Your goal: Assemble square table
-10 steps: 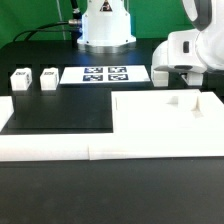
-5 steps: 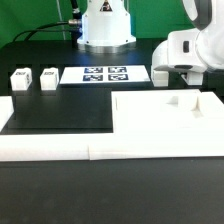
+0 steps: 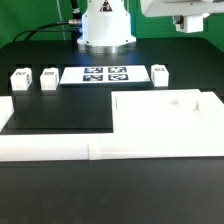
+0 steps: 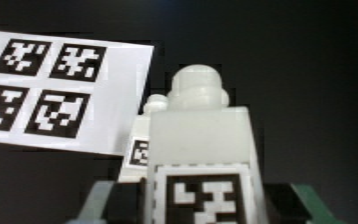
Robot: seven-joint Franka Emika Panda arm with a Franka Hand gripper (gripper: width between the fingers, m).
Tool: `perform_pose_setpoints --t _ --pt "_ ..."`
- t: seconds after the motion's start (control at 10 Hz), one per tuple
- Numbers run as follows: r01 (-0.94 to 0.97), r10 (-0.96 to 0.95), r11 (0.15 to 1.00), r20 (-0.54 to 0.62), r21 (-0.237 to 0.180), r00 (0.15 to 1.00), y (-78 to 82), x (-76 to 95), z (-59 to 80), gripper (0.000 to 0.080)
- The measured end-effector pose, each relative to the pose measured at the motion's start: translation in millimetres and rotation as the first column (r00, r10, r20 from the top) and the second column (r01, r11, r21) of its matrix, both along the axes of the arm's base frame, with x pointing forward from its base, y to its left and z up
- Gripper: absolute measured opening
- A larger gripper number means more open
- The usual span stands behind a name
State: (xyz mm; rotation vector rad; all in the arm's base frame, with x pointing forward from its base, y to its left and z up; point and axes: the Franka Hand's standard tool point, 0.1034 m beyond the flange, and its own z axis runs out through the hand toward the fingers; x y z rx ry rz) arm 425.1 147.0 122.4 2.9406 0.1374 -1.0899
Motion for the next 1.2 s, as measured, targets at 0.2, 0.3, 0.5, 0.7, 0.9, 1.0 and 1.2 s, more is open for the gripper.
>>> perform_pose_setpoints --t 0.2,0.3,0.5,0.7,0.9,1.0,1.2 --pt "-0.032 0.026 0.998 0.118 0.057 0.993 -18.6 31.2 30.6 0.0285" --pt "-0.026 0.009 0.997 0.213 0.079 0.977 -26.4 68.0 40.4 0.0285" --pt "-0.061 0.015 0.993 0.393 0.104 0.920 -29.0 111.1 42.4 0.0285" --pt "-0.065 -0.001 0.992 0.534 0.105 0.845 -29.9 109.5 41.1 0.0285" --pt "-0.072 -0.017 0.991 0.653 0.110 0.757 -30.3 120.8 37.4 0.0285" --pt "-0.092 -0.027 0.989 0.752 0.115 0.659 -31.0 134.9 19.4 0.0285" --pt "-0.102 -0.062 0.987 0.868 0.128 0.493 -26.9 176.0 11.6 0.0285"
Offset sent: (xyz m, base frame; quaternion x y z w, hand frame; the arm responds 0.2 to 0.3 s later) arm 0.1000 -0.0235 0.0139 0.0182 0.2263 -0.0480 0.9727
